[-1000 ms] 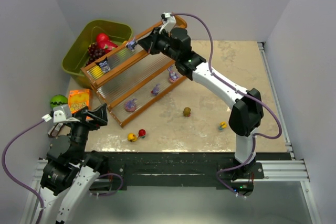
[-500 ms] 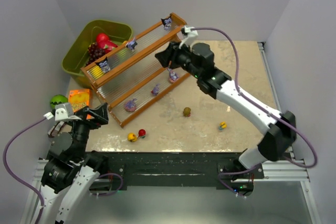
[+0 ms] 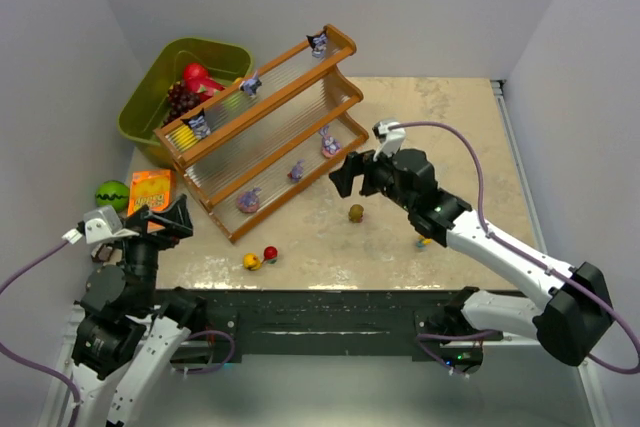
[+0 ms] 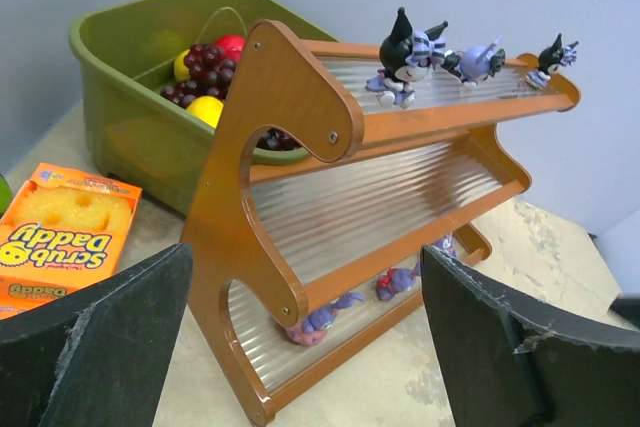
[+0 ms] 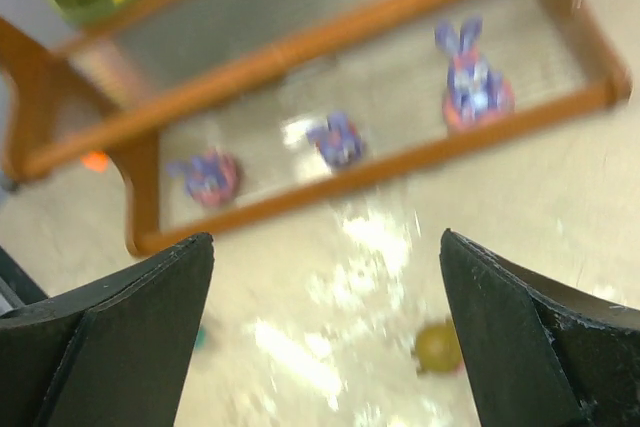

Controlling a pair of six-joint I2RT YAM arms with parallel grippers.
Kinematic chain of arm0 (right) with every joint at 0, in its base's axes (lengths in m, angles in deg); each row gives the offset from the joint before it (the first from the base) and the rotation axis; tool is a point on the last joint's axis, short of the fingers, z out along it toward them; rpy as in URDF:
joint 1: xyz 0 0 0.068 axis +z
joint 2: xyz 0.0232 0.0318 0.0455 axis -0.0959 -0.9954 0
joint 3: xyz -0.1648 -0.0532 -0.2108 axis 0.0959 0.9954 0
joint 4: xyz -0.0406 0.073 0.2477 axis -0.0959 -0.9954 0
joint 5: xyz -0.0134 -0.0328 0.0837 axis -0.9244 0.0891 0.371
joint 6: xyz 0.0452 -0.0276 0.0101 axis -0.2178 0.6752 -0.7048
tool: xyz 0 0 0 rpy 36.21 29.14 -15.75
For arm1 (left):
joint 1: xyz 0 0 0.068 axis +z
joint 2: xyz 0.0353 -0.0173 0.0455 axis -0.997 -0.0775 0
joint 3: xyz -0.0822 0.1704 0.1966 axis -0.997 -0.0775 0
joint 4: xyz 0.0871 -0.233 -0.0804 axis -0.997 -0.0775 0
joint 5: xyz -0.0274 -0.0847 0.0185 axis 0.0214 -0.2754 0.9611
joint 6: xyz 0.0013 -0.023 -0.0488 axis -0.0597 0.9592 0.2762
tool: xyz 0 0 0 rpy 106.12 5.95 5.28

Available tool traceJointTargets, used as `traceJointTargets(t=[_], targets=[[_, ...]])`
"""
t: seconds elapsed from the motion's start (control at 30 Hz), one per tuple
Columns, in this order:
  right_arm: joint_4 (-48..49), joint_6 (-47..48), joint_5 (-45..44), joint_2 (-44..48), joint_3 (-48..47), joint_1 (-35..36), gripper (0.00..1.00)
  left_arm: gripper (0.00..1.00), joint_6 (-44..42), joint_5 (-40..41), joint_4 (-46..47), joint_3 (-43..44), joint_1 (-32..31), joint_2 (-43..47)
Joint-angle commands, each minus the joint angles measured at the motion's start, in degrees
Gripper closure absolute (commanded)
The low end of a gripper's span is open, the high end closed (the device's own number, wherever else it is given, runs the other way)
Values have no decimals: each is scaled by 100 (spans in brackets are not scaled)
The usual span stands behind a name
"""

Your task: Place and organize the plastic toys onto the shelf

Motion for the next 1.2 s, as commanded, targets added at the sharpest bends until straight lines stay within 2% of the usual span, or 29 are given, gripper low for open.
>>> traceJointTargets(t=[0.0,0.1,0.2,0.37,0.57,0.67,0.77,1.03,1.17], targets=[[354,73,823,484,523,-9,2,1,-109,274,138,120,14,370],[635,64,1342,739,892,96,5,0,6,213,77,94,14,273],[864,99,1371,792,1174,465,7,1,23,178,-38,41,14,141],[1233,152,633,196,1307,1562,11,1,76,64,-29,-64,14,141],[1970,538,-79,-1113,1193,2731,13,1,94,-86,6,-135,14,18],[2331,697,-263,-1772,1052,3092,13,1,85,-121,33,-152,14,44],[2665,443,-711,-2213,938,3312,14,2,94,-130,33,-170,14,80],[3114,-277,-2660,-3118,481,3911,15,2,85,-139,50,-205,14,246],[3220,-586,-3190,-3382,279,4095,20,2,85,-130,50,-205,23,290]])
